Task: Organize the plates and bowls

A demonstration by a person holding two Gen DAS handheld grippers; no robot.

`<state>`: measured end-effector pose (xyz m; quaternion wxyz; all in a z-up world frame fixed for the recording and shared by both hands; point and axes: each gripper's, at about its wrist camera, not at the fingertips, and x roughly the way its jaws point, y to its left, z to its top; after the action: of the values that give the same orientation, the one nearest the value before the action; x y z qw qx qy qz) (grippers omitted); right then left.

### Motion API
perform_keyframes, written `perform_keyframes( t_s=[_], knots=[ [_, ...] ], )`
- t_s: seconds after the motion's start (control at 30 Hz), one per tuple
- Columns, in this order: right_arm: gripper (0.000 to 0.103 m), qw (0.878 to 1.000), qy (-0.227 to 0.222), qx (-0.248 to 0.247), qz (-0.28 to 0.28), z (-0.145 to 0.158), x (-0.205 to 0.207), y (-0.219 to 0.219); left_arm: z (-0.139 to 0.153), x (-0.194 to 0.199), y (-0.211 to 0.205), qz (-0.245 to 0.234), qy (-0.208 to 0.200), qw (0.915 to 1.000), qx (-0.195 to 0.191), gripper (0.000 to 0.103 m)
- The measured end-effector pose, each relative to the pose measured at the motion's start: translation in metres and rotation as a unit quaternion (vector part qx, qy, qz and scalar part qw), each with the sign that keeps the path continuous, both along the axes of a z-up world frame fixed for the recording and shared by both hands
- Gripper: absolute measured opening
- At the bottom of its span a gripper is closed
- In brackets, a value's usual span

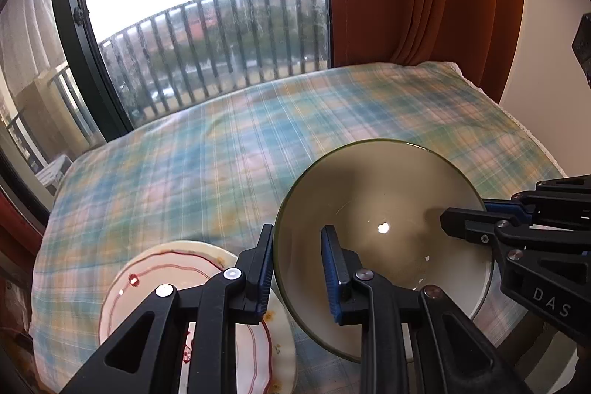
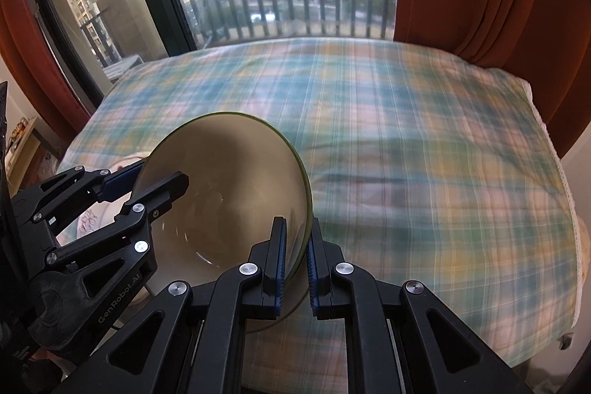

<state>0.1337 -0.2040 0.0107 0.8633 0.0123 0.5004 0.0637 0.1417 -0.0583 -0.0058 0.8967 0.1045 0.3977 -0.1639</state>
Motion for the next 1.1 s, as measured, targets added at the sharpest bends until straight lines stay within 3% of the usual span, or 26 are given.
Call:
perform_keyframes(
  t_s=[0.17,0.6,0.77,0.87,0.93,1.03,1.1],
  knots=[
    [0.013,1.000,0.014,-0.003,-0.001,-0.011,-0.002,-0.001,-0.012,-0.002,0.000,-0.003,0.005,1.0000,0.004,0.021],
    [0.016,0.998,-0.021,-0.060,-0.022,-0.012,-0.011,0.010,-0.029,-0.011,0.002,-0.018,0.010,0.9997,-0.009,0.022],
    [0.017,0.995,-0.035,-0.087,-0.025,-0.010,-0.012,0.010,-0.027,-0.011,0.007,-0.016,0.014,0.9992,-0.033,0.030],
    [0.034,0.995,-0.036,-0.088,-0.019,-0.013,-0.012,0.011,-0.027,-0.010,0.007,-0.014,0.006,0.9993,-0.034,0.035],
    [0.060,0.995,-0.046,-0.089,-0.017,-0.015,-0.013,0.012,-0.029,-0.005,0.008,-0.009,0.015,0.9990,-0.041,0.037],
    [0.063,0.993,-0.065,-0.099,-0.018,-0.014,-0.012,0.012,-0.031,0.000,0.009,-0.004,0.015,0.9988,-0.046,0.045],
    [0.063,0.994,-0.064,-0.090,-0.026,-0.016,-0.009,0.008,-0.032,0.002,0.008,-0.005,0.010,0.9989,-0.046,0.060]
  ],
)
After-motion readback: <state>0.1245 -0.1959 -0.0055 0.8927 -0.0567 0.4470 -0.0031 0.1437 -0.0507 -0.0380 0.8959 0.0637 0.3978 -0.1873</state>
